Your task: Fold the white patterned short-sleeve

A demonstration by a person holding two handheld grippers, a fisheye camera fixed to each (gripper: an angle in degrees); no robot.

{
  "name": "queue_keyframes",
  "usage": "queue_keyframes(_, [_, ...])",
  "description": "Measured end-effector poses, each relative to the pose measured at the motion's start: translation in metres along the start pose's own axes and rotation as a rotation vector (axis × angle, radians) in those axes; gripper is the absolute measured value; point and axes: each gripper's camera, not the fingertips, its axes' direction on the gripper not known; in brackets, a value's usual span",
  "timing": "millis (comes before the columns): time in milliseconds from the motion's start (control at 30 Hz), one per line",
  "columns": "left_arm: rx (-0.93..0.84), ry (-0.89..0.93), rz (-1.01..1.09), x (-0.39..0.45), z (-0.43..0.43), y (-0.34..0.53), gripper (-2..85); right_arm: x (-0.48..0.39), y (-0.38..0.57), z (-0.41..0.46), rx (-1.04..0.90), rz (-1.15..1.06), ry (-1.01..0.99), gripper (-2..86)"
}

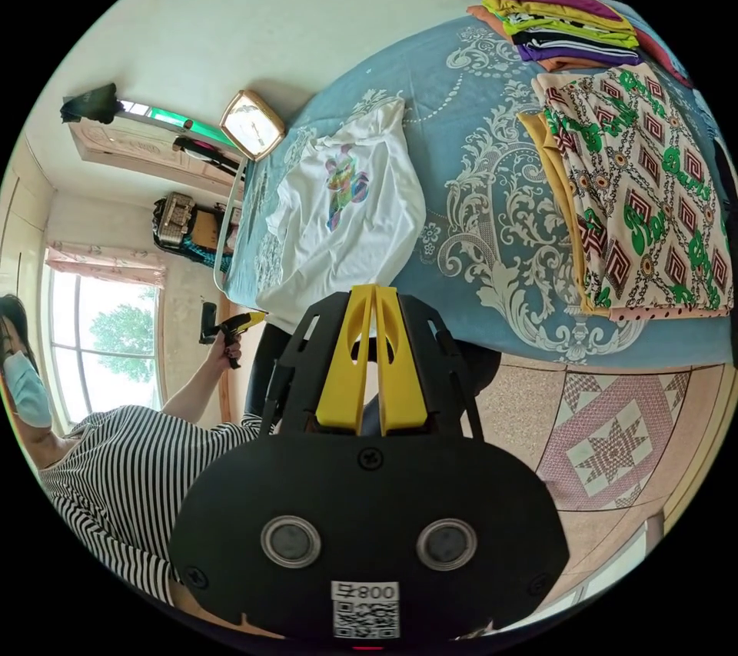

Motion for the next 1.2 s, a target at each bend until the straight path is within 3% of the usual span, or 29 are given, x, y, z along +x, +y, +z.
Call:
queue_keyframes(400, [-0.095,-0.087,0.034,0.022,0.006,-0.022,9.1,-0.003,-0.007,-0.013,-0.004,-0.01,0.002,0.1])
queue_keyframes(600, [-0.069,0.036,-0.056,0.007,-0.006,-0.018,9.8,-0.001,-0.009,-0.016,0.003,-0.003,-0.014,0.1])
queue_keyframes(933, [-0.11,-0.196,-0.022,0.023,-0.018,-0.02,2.5,-0.002,-0.019,-0.02,0.015,0.003,-0.032,0.1])
queue_keyframes(1200, [-0.064,-0.064,-0.046,0.016,-0.044,0.001,1.5,0.002,-0.023,-0.029,0.033,0.017,-0.042,0.1])
